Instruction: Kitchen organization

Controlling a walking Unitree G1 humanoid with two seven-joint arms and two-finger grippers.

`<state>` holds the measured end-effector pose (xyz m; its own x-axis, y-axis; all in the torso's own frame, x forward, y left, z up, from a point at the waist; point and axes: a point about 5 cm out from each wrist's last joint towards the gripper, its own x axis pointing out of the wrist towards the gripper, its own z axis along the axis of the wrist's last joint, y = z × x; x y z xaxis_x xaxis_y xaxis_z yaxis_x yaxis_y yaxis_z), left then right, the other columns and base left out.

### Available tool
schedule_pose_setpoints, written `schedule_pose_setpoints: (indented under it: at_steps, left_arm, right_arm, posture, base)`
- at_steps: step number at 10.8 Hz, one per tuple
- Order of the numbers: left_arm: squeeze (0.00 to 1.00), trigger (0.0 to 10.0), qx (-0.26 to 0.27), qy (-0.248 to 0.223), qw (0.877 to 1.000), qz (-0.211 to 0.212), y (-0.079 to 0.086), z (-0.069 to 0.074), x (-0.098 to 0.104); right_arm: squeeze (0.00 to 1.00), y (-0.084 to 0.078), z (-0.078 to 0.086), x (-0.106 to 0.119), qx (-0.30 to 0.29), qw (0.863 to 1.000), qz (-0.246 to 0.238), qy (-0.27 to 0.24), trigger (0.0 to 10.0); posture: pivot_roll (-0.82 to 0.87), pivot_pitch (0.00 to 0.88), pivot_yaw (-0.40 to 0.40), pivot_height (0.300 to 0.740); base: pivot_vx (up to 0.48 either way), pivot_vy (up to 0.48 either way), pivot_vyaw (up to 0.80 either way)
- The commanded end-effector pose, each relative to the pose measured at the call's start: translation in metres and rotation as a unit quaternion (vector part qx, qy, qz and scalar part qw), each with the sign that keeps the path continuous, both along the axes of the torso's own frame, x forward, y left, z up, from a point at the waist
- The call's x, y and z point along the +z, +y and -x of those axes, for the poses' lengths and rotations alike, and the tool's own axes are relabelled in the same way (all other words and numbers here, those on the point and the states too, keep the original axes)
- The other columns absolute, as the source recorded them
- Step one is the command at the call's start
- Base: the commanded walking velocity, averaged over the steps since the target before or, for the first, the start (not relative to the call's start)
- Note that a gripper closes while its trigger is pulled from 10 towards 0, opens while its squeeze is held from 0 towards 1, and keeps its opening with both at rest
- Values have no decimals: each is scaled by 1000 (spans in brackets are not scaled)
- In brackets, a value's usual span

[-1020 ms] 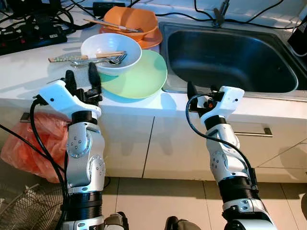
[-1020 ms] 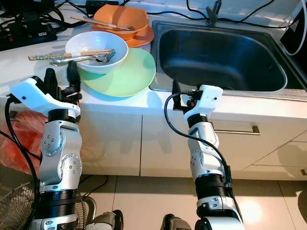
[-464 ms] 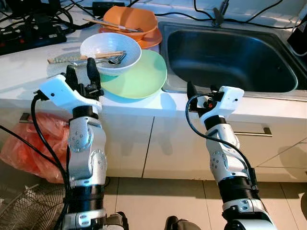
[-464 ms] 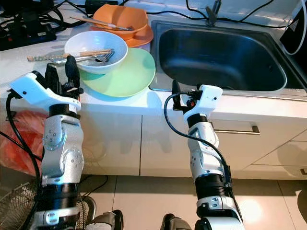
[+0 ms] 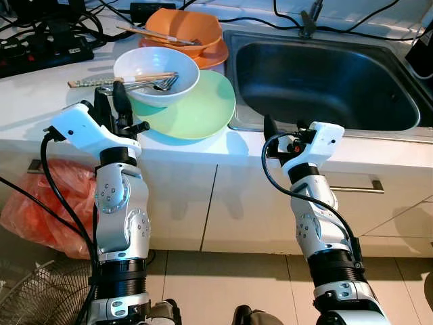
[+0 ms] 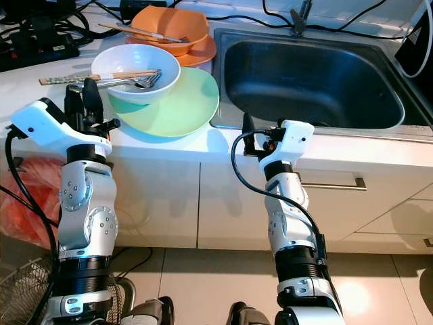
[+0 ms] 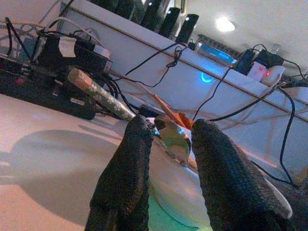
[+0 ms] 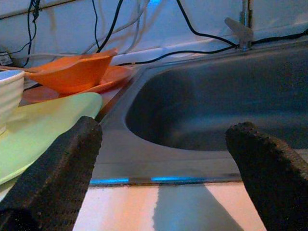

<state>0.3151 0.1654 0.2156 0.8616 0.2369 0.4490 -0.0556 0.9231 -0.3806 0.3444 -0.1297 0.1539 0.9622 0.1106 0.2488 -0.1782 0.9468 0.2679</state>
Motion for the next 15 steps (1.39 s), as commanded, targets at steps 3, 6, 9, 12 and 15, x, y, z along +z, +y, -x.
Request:
schedule_pose_setpoints:
  at_steps: [3, 6, 9, 12, 15]
  left_arm:
    - [0, 0, 1, 5, 1000, -2, -3, 0, -1]
    - [0, 2314, -8, 8, 1000, -4, -8, 3, -2]
    - [0, 10000, -24, -11, 1000, -8, -14, 6, 5]
    - [0, 10000, -77, -28, 997, 1, -27, 6, 18]
    - [0, 10000, -127, -58, 990, -11, -36, 10, 44]
  right_arm:
    - [0, -6, 2, -8, -9, 1000, -4, 17, 10000]
    - [0, -6, 2, -7, -8, 1000, -4, 17, 10000]
    - [0, -5, 1, -7, -8, 1000, -4, 16, 10000]
    - [0, -4, 1, -7, -6, 1000, -4, 16, 10000]
    - [0, -3, 1, -7, -3, 1000, -4, 17, 10000]
  posture:
    - [103, 144, -67, 740]
    - [105, 145, -69, 740]
    - [106, 143, -69, 740]
    - [108, 139, -69, 740]
    - [114, 140, -70, 740]
  base:
    - [0, 0, 0]
    - [0, 0, 0]
    - [0, 0, 0]
    - [0, 0, 0]
    - [0, 0, 0]
